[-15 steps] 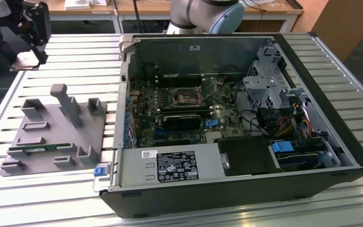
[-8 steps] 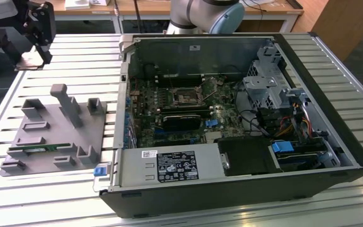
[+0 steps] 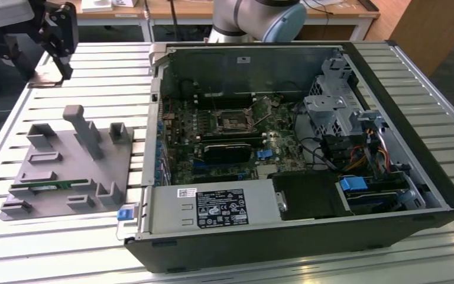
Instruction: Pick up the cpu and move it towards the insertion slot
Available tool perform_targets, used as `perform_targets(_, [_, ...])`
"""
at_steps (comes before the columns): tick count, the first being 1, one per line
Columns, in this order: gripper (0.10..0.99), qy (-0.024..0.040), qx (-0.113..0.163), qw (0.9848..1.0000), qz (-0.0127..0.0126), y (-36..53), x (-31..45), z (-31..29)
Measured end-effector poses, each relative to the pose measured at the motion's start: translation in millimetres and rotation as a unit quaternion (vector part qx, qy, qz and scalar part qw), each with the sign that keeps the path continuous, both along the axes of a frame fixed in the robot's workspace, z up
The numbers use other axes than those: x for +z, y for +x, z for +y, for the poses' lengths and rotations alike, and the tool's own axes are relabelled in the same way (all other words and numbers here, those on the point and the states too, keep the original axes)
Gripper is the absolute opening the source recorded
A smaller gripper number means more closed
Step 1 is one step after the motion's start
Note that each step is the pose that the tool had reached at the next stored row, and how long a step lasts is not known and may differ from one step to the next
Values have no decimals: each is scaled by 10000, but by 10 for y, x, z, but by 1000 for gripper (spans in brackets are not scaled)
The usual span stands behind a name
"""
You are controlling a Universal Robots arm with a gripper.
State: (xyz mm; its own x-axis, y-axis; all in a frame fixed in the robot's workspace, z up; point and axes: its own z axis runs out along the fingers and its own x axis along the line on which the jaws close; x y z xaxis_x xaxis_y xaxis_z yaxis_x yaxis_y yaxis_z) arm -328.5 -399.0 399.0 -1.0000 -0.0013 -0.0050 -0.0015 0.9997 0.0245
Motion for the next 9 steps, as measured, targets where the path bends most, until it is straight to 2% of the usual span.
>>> perform_targets(9, [545, 0, 1, 10000, 0, 201, 0, 7])
